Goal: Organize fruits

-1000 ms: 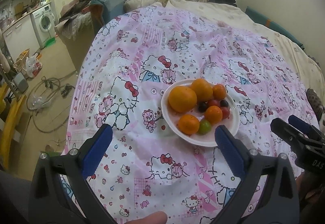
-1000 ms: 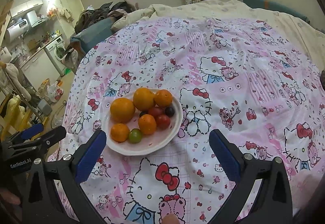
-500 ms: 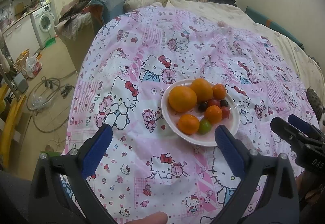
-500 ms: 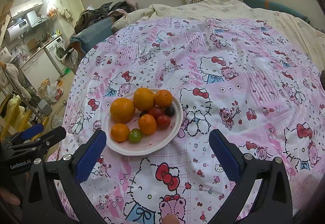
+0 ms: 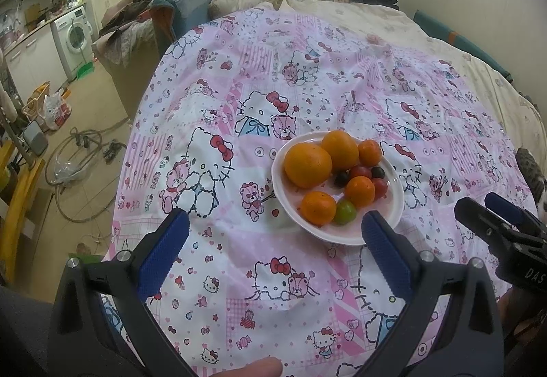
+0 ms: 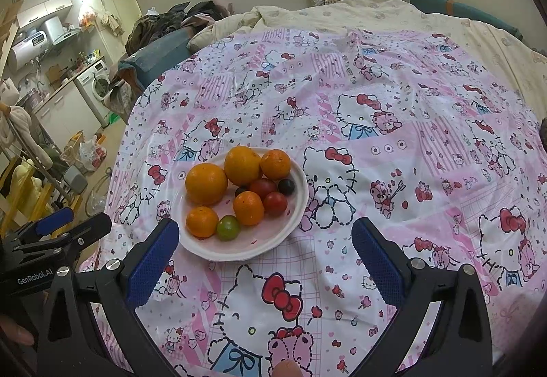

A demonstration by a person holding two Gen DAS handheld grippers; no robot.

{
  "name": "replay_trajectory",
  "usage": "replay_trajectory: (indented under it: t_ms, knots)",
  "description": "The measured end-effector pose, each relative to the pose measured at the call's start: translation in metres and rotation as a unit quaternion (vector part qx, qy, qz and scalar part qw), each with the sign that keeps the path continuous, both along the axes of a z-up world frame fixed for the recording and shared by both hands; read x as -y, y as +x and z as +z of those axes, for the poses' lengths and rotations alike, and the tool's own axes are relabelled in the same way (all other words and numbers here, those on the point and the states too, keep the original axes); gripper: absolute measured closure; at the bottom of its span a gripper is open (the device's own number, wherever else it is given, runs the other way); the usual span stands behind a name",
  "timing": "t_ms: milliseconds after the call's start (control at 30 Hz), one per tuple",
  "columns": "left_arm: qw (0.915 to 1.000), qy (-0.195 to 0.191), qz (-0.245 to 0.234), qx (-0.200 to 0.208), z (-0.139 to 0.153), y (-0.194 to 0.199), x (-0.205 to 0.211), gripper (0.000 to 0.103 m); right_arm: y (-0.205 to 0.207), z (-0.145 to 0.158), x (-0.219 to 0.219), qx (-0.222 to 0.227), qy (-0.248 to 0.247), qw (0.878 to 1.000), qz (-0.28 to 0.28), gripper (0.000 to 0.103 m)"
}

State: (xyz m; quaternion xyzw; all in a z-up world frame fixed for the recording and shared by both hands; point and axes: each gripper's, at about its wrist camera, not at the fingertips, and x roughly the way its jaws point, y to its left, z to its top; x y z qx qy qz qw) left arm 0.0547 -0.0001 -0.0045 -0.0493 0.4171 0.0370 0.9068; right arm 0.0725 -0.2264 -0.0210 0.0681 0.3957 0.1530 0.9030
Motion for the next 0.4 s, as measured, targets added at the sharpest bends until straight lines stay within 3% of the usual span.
replay_trajectory:
  t_ms: [400]
  knots:
    - [1.0,0.002,0.002,-0.002,-0.0047,-0.0038,-0.0027,0.003,-0.0001,-0.0004,-0.0008,0.001,-0.001,1.0,0.001,0.0]
